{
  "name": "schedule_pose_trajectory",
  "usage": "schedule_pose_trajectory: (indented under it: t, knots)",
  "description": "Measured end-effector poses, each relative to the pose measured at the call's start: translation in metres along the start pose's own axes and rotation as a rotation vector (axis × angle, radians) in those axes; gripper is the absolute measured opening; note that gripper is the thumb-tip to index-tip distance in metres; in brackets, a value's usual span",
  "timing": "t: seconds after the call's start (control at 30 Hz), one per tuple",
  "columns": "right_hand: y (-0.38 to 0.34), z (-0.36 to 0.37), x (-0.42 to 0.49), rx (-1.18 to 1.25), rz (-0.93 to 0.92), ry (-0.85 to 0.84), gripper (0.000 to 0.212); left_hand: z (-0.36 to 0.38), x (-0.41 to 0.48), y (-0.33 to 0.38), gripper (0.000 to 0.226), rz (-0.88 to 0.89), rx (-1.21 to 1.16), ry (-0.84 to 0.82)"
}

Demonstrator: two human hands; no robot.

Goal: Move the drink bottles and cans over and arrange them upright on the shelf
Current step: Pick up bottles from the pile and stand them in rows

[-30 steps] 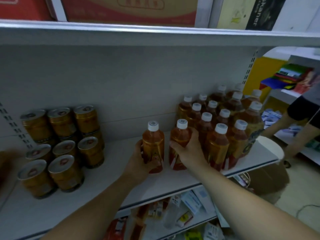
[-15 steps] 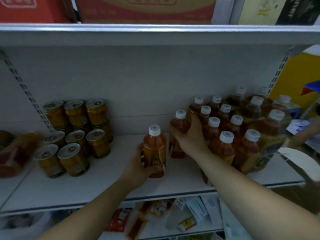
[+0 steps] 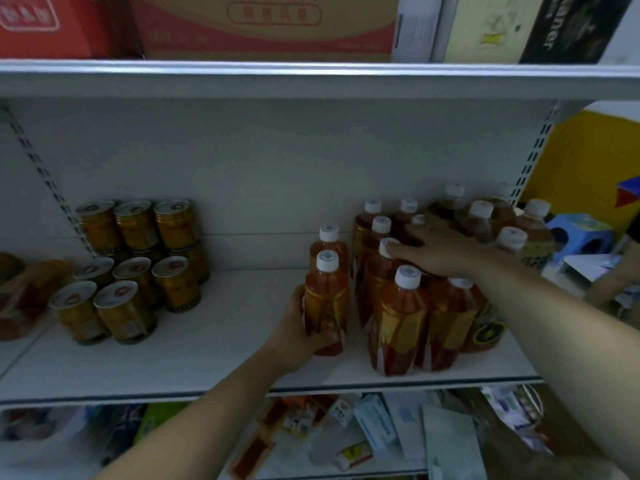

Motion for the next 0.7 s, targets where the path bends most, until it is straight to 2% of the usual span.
schedule_pose_trajectory:
  t: [0.07, 0.17, 0.37, 0.6, 0.7]
  knots:
    - [0.003, 0.007, 0.000, 0.047, 0.025, -0.006, 0.100, 0.008, 0.007, 0.003, 0.096, 0.009, -0.026, -0.035]
    - [0.001, 0.007, 0.000, 0.018, 0.056, -0.008, 0.105, 0.019, 0.018, 0.008, 0.097, 0.064, -0.060, -0.094]
    - [-0.003, 0.006, -0.004, 0.049, 0.064, -0.034, 0.093, 0.025, 0.047, 0.016, 0.093, 0.084, -0.068, -0.119]
    - [-0.004, 0.006, -0.002, 0.029, 0.058, -0.043, 0.094, 0.019, 0.084, 0.023, 0.088, 0.128, 0.014, -0.102]
    - [-0.004, 0.007, -0.001, 0.012, 0.046, -0.048, 0.095, 0.016, 0.099, 0.026, 0.096, 0.118, 0.022, -0.088]
Point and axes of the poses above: each hand's wrist, its own x-axis towards the middle knuckle, its own z-axis out of the palm, y = z × x, the point moved 2 cm from there along x, towards the middle knuckle, and after that the axes turned 14 degrees about -z, right-handed, at the moved point
